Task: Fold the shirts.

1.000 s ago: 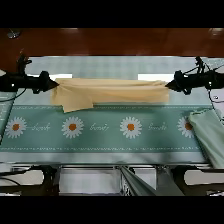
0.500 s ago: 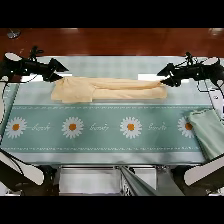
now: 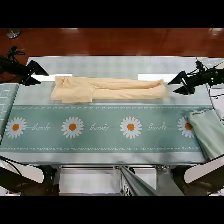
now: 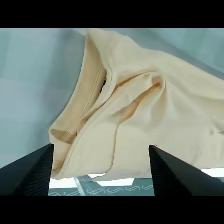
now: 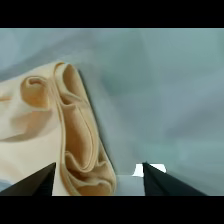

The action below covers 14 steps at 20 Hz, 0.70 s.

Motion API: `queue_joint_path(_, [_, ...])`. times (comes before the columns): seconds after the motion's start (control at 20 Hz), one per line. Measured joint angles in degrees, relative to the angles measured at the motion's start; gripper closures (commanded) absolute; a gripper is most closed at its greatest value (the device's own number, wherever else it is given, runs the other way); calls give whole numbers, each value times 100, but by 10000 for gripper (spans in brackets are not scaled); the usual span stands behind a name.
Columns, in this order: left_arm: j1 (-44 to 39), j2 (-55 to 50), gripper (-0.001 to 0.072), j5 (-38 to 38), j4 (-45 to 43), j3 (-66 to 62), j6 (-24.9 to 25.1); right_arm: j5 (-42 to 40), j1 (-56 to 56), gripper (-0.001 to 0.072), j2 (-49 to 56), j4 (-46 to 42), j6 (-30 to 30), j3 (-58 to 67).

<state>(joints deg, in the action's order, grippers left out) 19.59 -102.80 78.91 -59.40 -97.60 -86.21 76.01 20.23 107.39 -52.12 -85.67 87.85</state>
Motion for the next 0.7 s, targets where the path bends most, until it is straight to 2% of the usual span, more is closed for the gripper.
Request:
queue_joint_path(0.15, [-295,258,6,-243,-59,181,33,37,-326,105,199,173,-52,-39])
queue_joint_path(0.2, [-417,304,6,-297,-59,214,50,20,-428,283,247,278,-52,-46])
queue_joint_path(0.25, [-538,339,10,-356,-52,229,70,-50,-535,626,289,284,-48,-42])
queue_joint_path(0.3, [-667,361,87,-411,-33,249,74,-76,-619,689,323,245,-37,-11])
queue_joint_path(0.35, [-780,376,475,-417,-26,258,83,-68,-673,689,317,317,-15,57])
queue_joint_path(0.4, [-896,391,671,-461,0,260,94,-9,-710,689,260,376,39,111])
queue_joint_path(0.55, [-1193,411,671,-507,297,269,286,192,-793,689,-352,13,190,101])
queue_joint_path(0.7, [-1744,417,671,-592,691,273,678,192,-1034,690,-1670,-868,282,-573])
